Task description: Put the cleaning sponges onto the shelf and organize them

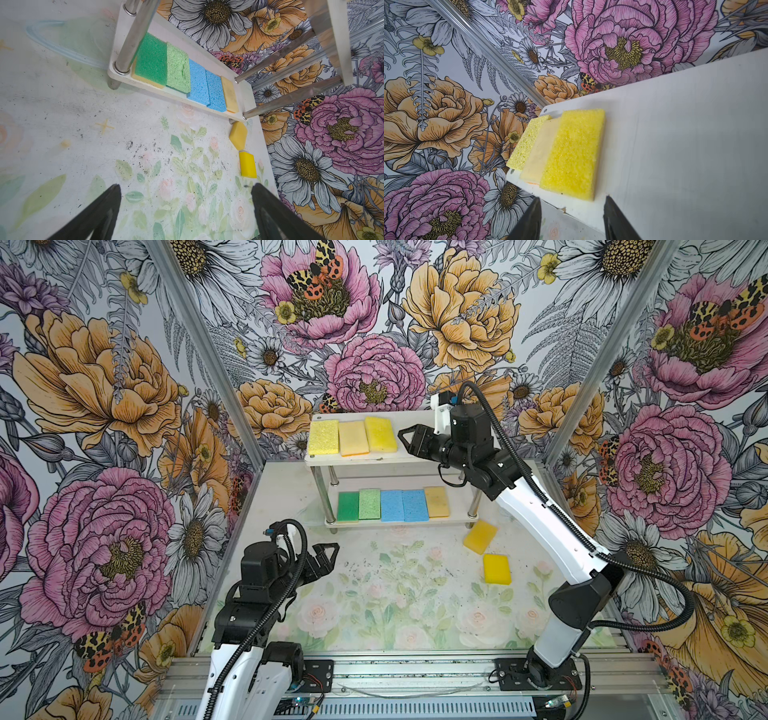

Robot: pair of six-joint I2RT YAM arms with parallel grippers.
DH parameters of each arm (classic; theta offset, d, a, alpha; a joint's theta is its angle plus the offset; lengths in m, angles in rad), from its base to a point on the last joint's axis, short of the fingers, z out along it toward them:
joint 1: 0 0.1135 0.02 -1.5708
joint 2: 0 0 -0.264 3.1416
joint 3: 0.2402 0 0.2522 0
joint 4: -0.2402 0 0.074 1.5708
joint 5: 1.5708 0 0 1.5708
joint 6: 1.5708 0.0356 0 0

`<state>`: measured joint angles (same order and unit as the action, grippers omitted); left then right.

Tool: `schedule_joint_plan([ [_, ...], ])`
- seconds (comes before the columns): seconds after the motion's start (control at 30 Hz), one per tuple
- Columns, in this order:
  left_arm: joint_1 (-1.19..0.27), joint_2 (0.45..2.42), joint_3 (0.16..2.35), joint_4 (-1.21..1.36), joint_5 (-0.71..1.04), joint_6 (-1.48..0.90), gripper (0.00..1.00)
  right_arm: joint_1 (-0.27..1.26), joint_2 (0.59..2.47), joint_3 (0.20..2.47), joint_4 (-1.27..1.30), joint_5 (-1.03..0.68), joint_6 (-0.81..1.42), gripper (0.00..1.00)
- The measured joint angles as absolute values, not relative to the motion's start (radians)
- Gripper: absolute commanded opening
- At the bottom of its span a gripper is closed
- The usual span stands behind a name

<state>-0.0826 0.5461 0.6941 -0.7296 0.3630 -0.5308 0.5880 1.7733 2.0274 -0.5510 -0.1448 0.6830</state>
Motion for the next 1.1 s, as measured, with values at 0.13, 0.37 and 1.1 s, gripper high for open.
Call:
schedule_joint_plan([
  [0.13, -0.083, 0.550, 0.694, -0.730, 0.363, -0.531, 0.99, 0.569, 1.866, 2.119, -0.580, -0.208, 0.684, 0.51],
  [0.37, -0.083, 0.557, 0.694, -0.730, 0.363, -0.531, 0.99, 0.571, 1.961, 2.210, -0.621, -0.286, 0.688, 0.51],
  [1.1, -0.076, 0.558, 0.694, -0.730, 0.364, -0.524, 0.99, 0.593, 1.933, 2.192, -0.656, -0.213, 0.713, 0.00],
])
